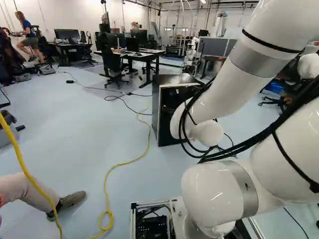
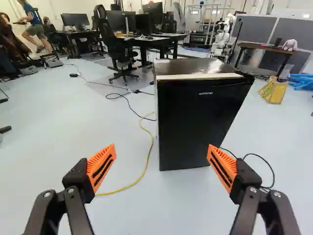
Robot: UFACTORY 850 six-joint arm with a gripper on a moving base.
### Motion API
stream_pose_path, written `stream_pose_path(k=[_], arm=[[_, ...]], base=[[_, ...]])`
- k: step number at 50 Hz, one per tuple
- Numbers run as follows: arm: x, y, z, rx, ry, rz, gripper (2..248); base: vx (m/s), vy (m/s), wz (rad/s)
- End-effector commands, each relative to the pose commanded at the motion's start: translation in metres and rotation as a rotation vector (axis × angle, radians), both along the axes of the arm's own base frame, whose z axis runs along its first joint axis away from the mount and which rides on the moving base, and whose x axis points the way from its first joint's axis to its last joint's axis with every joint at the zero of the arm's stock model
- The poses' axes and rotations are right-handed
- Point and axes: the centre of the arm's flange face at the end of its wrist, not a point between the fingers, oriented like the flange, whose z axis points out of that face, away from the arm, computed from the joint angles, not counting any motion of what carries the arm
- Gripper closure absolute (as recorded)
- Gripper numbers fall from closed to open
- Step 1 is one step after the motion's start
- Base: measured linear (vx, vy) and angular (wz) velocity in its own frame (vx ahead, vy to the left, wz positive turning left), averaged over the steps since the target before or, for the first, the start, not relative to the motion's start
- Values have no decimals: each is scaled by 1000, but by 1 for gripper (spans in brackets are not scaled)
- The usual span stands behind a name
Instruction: Grab a drink from the fridge
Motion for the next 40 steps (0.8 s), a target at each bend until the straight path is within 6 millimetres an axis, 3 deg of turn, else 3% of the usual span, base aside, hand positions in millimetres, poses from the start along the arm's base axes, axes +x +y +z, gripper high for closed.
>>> stream_pose_path(k=[40], arm=[[0,0,0,0,0,0,3]], base=[[83,1,-2]])
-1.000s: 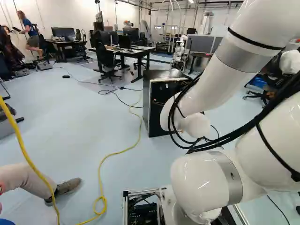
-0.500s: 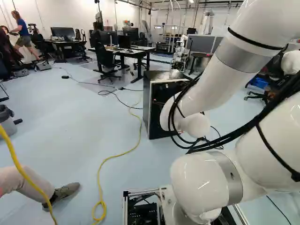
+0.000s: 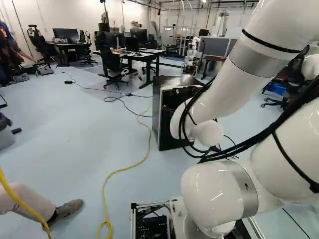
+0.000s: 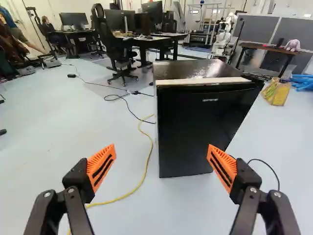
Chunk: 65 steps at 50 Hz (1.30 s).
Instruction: Grab a drink from the fridge
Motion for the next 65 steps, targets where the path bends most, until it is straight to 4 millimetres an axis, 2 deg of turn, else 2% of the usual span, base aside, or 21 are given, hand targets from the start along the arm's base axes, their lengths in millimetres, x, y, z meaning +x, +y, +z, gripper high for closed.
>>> stream_pose_path(k=[65], arm=[[0,0,0,0,0,0,3]], base=[[72,1,-3]])
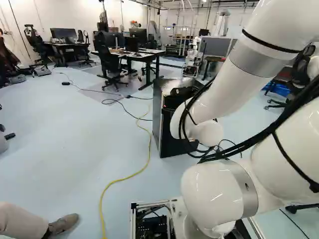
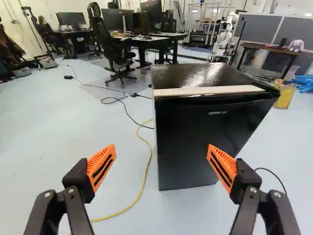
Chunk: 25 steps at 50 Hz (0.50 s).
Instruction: Grab a drink from the fridge
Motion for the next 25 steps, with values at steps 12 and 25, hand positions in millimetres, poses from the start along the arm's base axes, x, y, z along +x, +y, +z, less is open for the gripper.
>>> stream_pose_path(k=[12,25], arm=[[0,0,0,0,0,0,3],[0,0,0,0,0,0,3]], base=[[33,0,-3],[-1,-1,-7]])
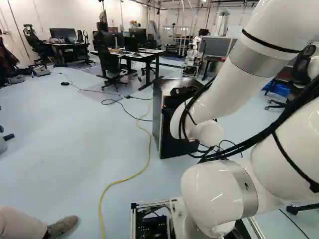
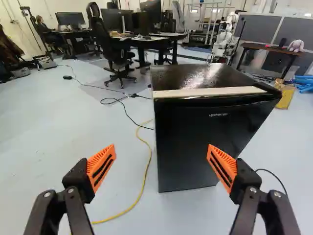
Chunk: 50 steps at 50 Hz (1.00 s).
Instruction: Grab a drink from the fridge
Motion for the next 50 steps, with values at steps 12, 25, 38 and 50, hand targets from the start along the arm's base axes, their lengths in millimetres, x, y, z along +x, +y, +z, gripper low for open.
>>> stream_pose_path(k=[12,25,38,50], arm=[[0,0,0,0,0,0,3],[0,0,0,0,0,0,3],[0,0,0,0,0,0,3],[0,0,0,0,0,0,3]], base=[[8,8,36],[30,21,113],[42,6,179],[38,-15,86]])
